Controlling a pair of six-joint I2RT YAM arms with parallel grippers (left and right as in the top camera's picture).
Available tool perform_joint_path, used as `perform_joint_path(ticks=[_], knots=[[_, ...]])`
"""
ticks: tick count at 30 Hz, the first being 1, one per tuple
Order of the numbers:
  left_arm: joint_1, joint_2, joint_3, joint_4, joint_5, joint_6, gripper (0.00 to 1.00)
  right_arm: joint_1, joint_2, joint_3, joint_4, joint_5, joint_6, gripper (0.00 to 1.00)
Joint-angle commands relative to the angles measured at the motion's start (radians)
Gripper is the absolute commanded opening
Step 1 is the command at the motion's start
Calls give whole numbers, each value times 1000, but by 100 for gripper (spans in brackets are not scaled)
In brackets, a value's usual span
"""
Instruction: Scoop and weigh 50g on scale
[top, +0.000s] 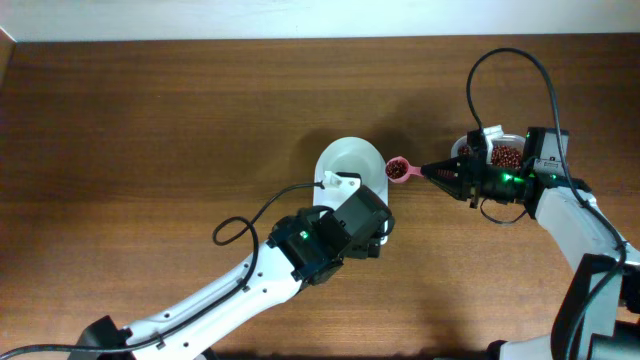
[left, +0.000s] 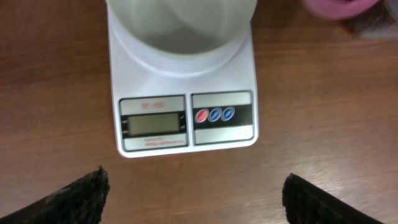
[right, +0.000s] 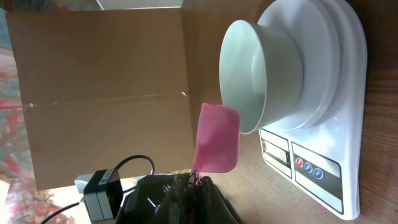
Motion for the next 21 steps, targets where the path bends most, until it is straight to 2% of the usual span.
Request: perform_joint_path(ticks=[1, 2, 3, 4, 5, 14, 15, 21], knots=[[-4, 5, 0, 42, -14, 4, 99, 10, 7, 2, 4, -24, -6, 4], [-4, 5, 0, 43, -23, 5, 98, 10, 7, 2, 4, -24, -6, 4], [-4, 7, 0, 43, -32, 5, 67, 10, 7, 2, 4, -24, -6, 4], [-4, 13, 0, 43, -33, 5, 10, 10, 7, 2, 4, -24, -6, 4], [-4, 18, 0, 43, -33, 5, 0, 10, 7, 2, 5, -24, -6, 4], [-4, 191, 0, 53, -49, 23, 0, 10, 7, 2, 15, -23, -6, 4], [-4, 211, 0, 74, -47, 86, 0, 10, 7, 2, 16, -18, -6, 4], [-4, 271, 0, 153, -48, 250, 0, 10, 7, 2, 16, -17, -6, 4]])
